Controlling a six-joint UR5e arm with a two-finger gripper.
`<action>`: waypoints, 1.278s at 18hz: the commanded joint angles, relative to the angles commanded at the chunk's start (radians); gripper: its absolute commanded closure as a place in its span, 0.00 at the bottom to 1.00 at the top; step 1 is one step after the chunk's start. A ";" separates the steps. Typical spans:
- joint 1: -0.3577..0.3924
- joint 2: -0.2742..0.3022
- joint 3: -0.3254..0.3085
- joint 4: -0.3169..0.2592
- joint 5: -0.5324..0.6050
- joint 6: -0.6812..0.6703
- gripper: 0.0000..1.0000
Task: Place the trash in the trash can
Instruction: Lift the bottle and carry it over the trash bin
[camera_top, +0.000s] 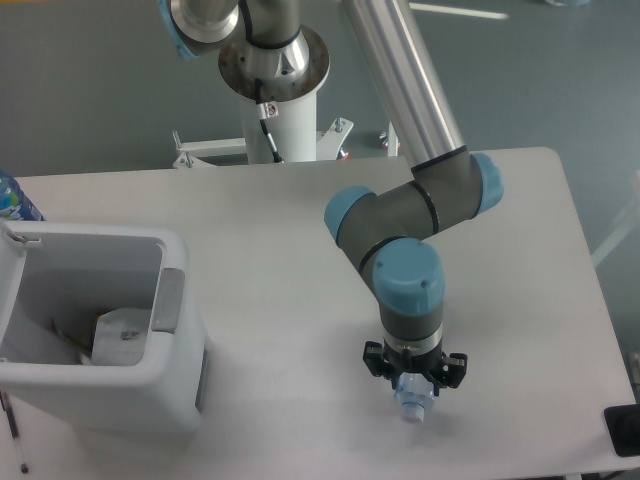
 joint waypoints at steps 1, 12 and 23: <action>0.008 0.006 0.003 -0.002 -0.017 -0.002 0.36; 0.051 0.143 0.014 0.000 -0.411 -0.092 0.37; 0.018 0.221 0.152 0.006 -0.677 -0.267 0.37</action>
